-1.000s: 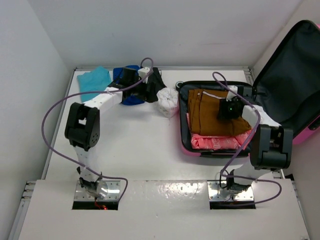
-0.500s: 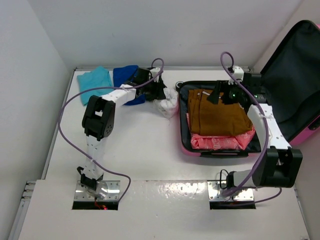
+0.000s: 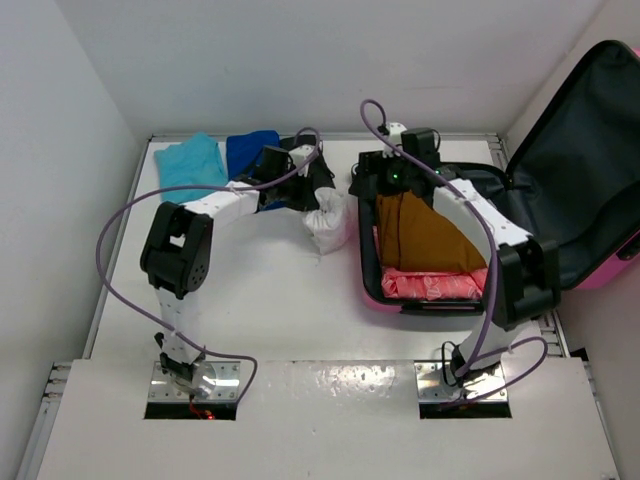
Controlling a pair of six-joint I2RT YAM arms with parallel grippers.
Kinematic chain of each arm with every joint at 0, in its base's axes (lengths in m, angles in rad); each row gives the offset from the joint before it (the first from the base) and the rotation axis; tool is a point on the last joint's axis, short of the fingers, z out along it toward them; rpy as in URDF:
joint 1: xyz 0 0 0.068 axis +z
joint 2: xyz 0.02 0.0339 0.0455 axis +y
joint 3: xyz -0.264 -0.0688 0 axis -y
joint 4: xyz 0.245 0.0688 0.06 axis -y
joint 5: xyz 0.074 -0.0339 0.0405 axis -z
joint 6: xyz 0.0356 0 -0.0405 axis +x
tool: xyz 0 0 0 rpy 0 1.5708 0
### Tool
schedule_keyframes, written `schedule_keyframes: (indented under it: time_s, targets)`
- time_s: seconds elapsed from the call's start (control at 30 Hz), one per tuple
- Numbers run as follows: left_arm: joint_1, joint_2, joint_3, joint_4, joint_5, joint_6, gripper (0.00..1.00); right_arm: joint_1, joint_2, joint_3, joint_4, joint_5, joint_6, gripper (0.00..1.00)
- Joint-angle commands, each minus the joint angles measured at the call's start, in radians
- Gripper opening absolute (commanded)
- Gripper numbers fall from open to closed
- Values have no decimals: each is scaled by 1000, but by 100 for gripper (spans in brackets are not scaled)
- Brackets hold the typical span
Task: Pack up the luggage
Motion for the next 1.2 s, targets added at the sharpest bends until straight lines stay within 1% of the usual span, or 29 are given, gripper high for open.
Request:
schedule_keyframes:
  time_s: [0.0, 0.17, 0.27, 0.4, 0.47, 0.57, 0.7, 0.73, 0.9, 0.97, 1.0, 1.03, 1.07, 1.1, 1.17]
  targets:
    - [-12, -141, -3, 70, -1, 26, 0, 43, 39, 96, 36, 141, 82, 92]
    - [-30, -196, -24, 79, -37, -5, 0, 97, 85, 127, 16, 135, 104, 92]
    - [-30, -214, -24, 88, -37, -17, 0, 127, 90, 106, 11, 146, 101, 92]
    - [-41, -225, -24, 88, -46, -17, 0, 147, 97, 92, 30, 97, 130, 92]
    - [-41, -234, -33, 88, -37, -17, 0, 157, 105, 93, 30, 85, 125, 88]
    - [-50, -260, -56, 130, -27, -35, 0, 158, 123, 101, 27, 71, 122, 84]
    - [-59, -286, -67, 171, -18, -35, 0, 154, 145, 109, 21, 56, 116, 69]
    - [-59, -287, -67, 180, -18, -35, 0, 152, 151, 113, 14, 56, 116, 67]
    - [-70, -317, -58, 191, 11, -26, 0, 138, 169, 119, 13, 39, 113, 46]
    - [-81, -329, -58, 200, 11, -17, 0, 135, 169, 121, 25, 8, 112, 25]
    - [-81, -329, -58, 200, 11, -17, 0, 131, 169, 116, 30, -21, 110, 5]
    - [-91, -329, -58, 200, 11, -17, 9, 129, 163, 115, 37, -26, 110, 0]
    - [-92, -340, -68, 211, 11, -17, 19, 129, 157, 110, 45, -26, 110, 0]
    - [-92, -340, -69, 211, 2, -17, 40, 126, 142, 107, 48, -32, 108, 0]
    - [-92, -349, -79, 211, -33, -17, 63, 106, 125, 83, 76, -55, 121, 0]
